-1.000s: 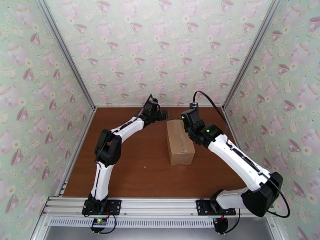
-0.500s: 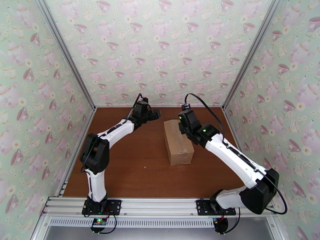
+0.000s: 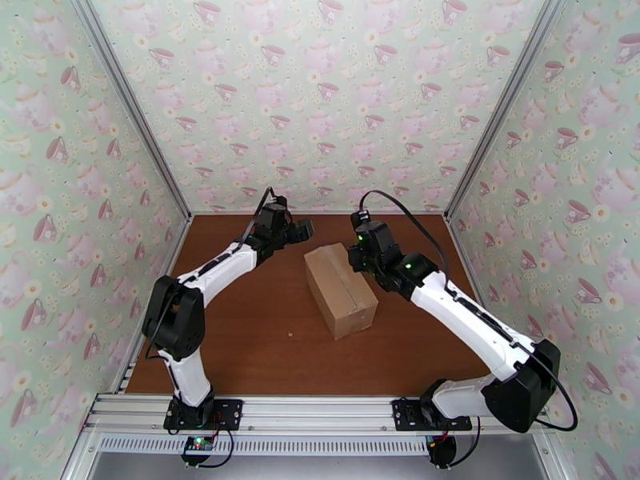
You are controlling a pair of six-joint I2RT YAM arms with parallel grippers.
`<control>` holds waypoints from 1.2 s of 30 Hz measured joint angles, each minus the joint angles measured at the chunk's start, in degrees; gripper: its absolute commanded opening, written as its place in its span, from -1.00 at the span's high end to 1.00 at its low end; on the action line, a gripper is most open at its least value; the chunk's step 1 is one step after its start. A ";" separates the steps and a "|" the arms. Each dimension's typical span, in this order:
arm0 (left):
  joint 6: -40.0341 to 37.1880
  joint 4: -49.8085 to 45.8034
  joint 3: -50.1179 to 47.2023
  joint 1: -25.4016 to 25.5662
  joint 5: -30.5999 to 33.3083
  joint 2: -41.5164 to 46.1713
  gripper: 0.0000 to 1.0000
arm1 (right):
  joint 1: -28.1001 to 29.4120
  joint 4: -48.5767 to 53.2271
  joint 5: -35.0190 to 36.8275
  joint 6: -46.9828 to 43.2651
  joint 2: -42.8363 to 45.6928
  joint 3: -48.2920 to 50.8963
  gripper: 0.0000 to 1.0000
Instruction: Unpack the express box
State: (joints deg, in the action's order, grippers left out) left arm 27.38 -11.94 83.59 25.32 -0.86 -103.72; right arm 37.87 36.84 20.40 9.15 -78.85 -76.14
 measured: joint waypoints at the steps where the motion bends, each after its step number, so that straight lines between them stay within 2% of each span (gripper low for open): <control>1: -0.39 -0.81 0.00 0.11 0.00 0.63 -0.90 | 0.02 0.15 0.26 0.00 0.02 0.00 1.00; 10: -4.50 -13.07 1.70 3.26 0.02 4.46 -1.00 | 0.52 4.98 0.72 0.09 6.03 -1.27 1.00; 14: -4.96 -17.05 1.70 4.94 0.24 4.46 -1.00 | 3.87 6.27 0.11 0.04 8.66 -3.28 1.00; 21: -4.94 -19.76 1.70 6.67 1.33 4.44 -1.00 | 9.92 7.32 -2.89 0.66 9.53 -3.37 1.00; 36: -4.94 -21.84 2.45 7.08 4.52 1.66 -1.00 | 10.51 3.72 -3.74 0.87 8.44 0.90 1.00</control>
State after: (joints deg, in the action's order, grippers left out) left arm 22.44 -33.78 86.04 32.40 3.66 -102.06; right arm 48.38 40.56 16.67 10.02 -70.41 -75.24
